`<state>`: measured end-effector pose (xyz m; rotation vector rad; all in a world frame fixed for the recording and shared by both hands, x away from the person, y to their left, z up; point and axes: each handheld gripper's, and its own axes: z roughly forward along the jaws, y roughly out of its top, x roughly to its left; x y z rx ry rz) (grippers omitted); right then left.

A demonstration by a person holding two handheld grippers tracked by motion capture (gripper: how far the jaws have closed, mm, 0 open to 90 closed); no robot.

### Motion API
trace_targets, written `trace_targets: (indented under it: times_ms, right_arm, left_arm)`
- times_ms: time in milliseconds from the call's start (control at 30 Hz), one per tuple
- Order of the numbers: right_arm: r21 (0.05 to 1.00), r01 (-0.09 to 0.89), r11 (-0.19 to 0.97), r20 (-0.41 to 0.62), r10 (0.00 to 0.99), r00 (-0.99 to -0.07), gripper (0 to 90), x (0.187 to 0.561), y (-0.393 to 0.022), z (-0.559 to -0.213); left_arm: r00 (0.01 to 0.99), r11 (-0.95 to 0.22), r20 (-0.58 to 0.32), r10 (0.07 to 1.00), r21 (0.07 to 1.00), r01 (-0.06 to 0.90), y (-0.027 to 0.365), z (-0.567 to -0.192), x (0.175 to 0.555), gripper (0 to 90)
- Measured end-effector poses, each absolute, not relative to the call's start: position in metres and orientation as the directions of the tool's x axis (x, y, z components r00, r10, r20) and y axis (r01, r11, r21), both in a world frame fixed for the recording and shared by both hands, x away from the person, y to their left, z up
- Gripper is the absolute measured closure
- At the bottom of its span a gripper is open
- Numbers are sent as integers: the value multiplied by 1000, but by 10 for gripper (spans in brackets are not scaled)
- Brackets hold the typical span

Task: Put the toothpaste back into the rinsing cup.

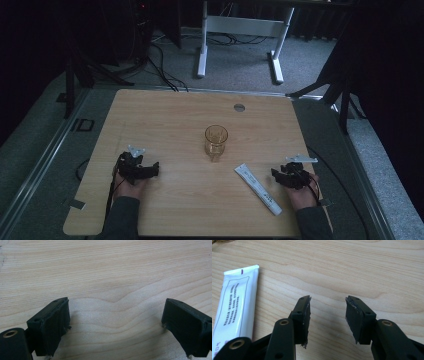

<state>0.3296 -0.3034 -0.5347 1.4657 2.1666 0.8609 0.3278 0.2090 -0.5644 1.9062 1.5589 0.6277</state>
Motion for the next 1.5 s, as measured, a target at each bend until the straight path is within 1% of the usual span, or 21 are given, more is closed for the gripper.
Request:
trace_targets:
  times_ms: [767, 1500]
  right_arm:
    - [668, 678, 306, -4, 913, -409, 556, 327, -300, -516]
    - [662, 660, 356, -20, 888, -459, 579, 324, -285, -501]
  left_arm:
    - [203, -139, -8, 979, 700, 700, 209, -564, 328, 83]
    - [203, -139, -8, 979, 700, 700, 209, -564, 328, 83]
